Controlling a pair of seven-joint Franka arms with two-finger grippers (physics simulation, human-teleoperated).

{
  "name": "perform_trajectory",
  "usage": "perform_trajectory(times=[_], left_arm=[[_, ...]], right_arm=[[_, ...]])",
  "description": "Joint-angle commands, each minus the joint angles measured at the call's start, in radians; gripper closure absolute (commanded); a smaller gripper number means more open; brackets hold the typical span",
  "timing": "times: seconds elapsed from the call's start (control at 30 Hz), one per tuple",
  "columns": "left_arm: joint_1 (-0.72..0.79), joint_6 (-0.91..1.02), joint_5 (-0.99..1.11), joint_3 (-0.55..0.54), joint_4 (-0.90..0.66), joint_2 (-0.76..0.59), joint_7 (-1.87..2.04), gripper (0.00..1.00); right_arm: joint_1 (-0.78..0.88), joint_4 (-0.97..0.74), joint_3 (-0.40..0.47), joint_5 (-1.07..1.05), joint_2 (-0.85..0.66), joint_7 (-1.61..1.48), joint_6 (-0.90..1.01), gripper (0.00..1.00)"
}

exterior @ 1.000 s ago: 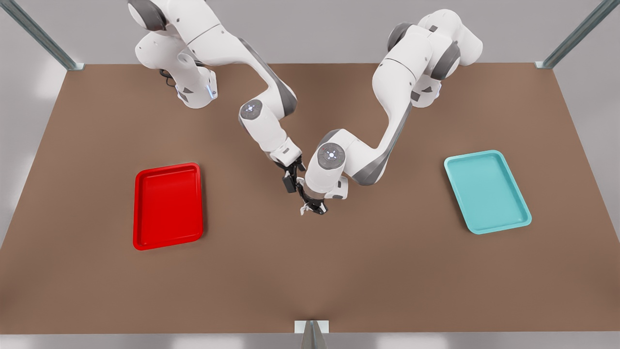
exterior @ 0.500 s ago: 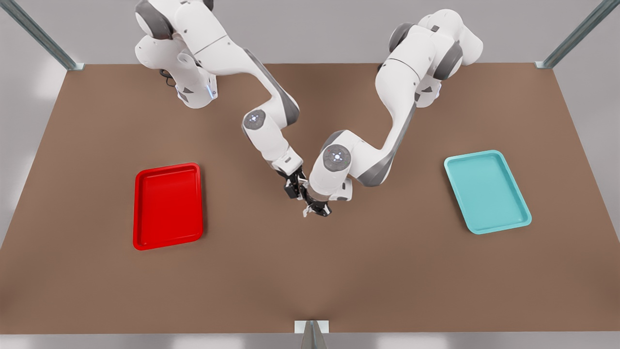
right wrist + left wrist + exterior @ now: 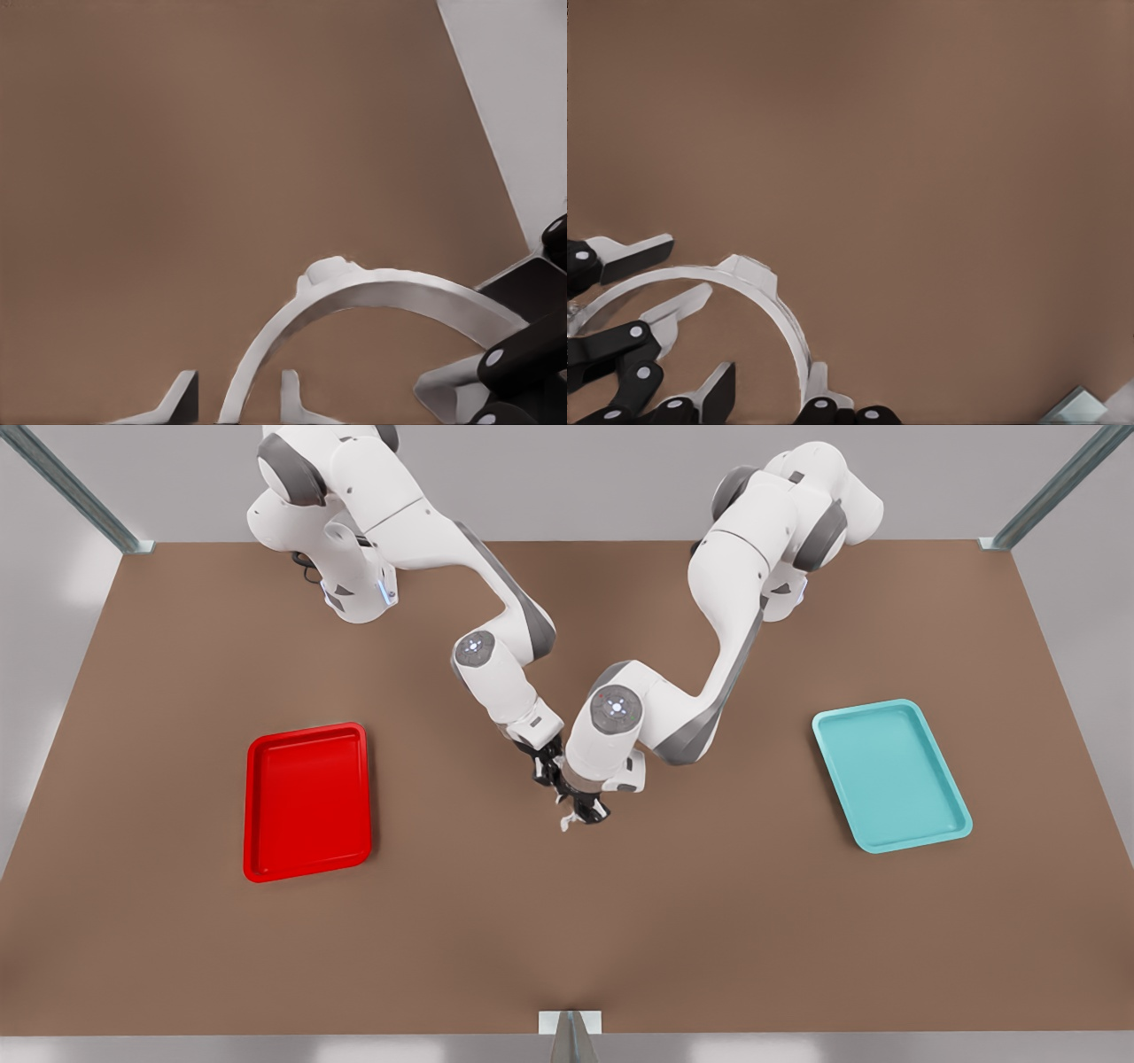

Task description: Take the drainage pipe clamp from the left arm, pass it to the right arm, and place it in the plate on the right side

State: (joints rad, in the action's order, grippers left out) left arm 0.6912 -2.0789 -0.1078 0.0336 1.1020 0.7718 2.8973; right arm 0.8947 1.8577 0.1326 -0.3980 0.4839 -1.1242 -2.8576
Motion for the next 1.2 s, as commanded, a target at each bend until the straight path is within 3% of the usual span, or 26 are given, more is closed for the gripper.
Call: perform_trajectory(times=[0.0,0.13,0.2,0.37,0.5,0.53,0.57,0.6,0.63,0.7,0.83,1.0,1.17], left_arm=[[-0.021,0.0,-0.018,0.003,-0.001,-0.006,1.413,0.0],[-0.048,0.111,-0.02,0.006,-0.004,-0.014,1.269,0.0],[-0.124,0.233,-0.041,0.006,-0.03,-0.052,0.995,0.0],[-0.476,0.641,-0.038,0.002,-0.162,-0.149,-0.843,0.0],[-0.53,0.689,-0.023,-0.017,-0.183,-0.203,-2.223,0.0],[-0.535,0.688,0.081,-0.072,-0.016,-0.311,-2.579,0.0],[-0.623,0.608,0.246,-0.292,0.174,-0.388,-2.725,0.0],[-0.679,0.43,0.253,-0.359,0.373,-0.482,-2.738,0.0],[-0.7,0.411,0.281,-0.354,0.414,-0.503,-3.048,0.0],[-0.69,0.602,0.283,-0.36,0.334,-0.453,-3.006,0.0],[-0.668,0.674,0.244,-0.363,0.335,-0.444,-2.893,0.0],[-0.668,0.658,0.229,-0.371,0.334,-0.436,-2.9,0.0],[-0.67,0.66,0.229,-0.371,0.334,-0.43,-2.897,0.0]], right_arm=[[0.001,-0.011,0.001,0.001,-0.002,-0.003,0.001,0.79],[-0.002,-0.012,0.001,-0.001,-0.001,-0.002,0.001,0.79],[-0.01,-0.012,0.001,0.001,0.001,-0.002,0.003,0.79],[-0.062,0.0,0.004,0.001,0.002,-0.002,0.004,0.79],[-0.161,0.092,0.004,0.001,-0.064,-0.049,-0.003,0.79],[-0.195,0.123,0.002,0.001,-0.09,-0.092,-0.003,0.79],[-0.24,0.155,0.002,0.001,-0.117,-0.146,-0.003,0.79],[-0.276,0.179,0.002,-0.001,-0.142,-0.189,-0.005,0.79],[-0.322,0.204,0.002,-0.001,-0.168,-0.221,-0.005,0.79],[-0.419,0.271,0.002,-0.002,-0.231,-0.304,-0.002,0.79],[-0.605,0.367,0.005,-0.002,-0.252,-0.378,-0.002,0.79],[-0.747,0.322,0.004,-0.002,-0.143,-0.408,-0.009,0.79],[-0.789,0.486,0.004,-0.022,-0.234,-0.436,-0.005,0.79]])
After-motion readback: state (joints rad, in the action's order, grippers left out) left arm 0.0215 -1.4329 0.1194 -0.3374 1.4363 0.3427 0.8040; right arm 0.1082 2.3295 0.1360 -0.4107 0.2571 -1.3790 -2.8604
